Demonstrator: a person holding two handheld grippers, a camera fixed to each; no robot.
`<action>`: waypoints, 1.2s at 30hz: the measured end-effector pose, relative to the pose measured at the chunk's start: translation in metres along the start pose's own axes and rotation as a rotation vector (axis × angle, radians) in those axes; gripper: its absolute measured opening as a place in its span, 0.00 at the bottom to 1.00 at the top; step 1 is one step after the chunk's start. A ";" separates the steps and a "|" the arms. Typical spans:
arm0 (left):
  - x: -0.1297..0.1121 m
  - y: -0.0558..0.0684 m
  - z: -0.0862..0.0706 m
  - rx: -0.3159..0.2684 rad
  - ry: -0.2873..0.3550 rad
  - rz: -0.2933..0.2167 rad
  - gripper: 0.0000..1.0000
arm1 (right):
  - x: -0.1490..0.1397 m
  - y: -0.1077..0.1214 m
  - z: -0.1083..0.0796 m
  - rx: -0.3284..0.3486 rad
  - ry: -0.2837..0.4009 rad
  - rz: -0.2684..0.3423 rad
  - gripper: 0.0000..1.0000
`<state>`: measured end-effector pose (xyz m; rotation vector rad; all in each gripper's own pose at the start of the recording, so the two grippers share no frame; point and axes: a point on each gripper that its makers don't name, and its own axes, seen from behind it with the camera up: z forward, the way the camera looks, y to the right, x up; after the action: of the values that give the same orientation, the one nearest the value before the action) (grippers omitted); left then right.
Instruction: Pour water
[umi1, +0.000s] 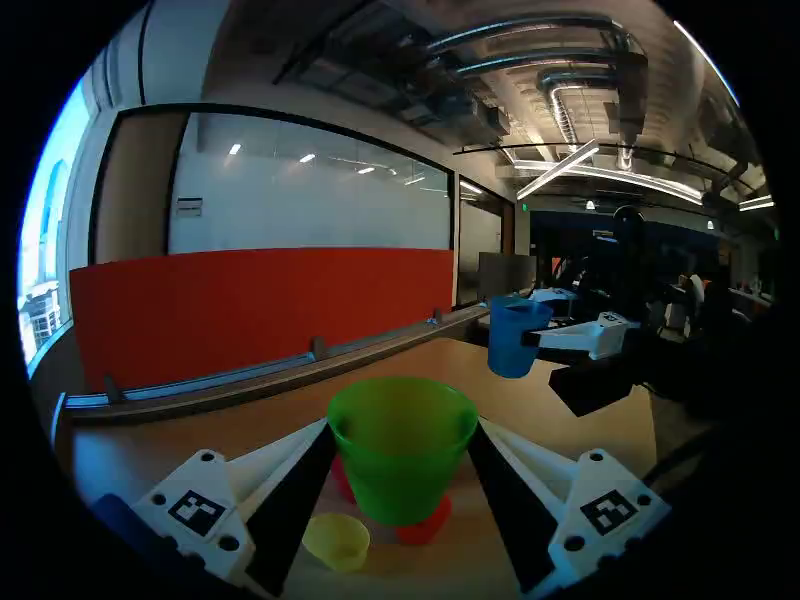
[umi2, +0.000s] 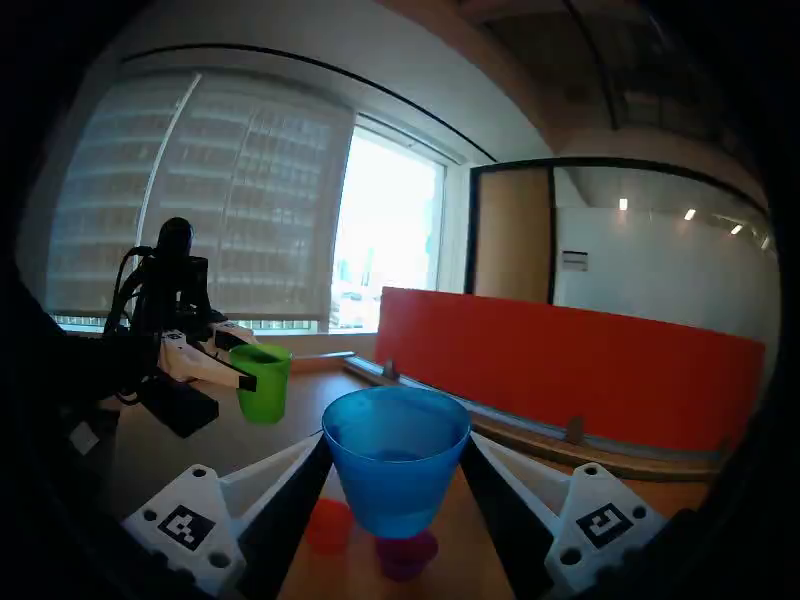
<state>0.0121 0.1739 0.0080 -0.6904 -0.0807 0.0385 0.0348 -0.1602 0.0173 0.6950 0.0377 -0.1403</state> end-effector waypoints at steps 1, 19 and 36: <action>0.000 0.000 0.000 -0.001 0.000 0.001 0.87 | 0.000 0.001 0.000 -0.001 0.001 0.002 0.89; -0.002 0.008 0.001 -0.024 0.007 0.015 0.87 | 0.008 -0.001 0.004 0.024 0.005 -0.008 0.89; -0.019 0.026 0.007 -0.079 0.006 0.011 0.86 | 0.034 -0.019 0.020 0.095 -0.010 -0.208 0.89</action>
<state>-0.0073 0.1971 -0.0042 -0.7701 -0.0724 0.0442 0.0655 -0.1909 0.0179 0.7846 0.0943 -0.3465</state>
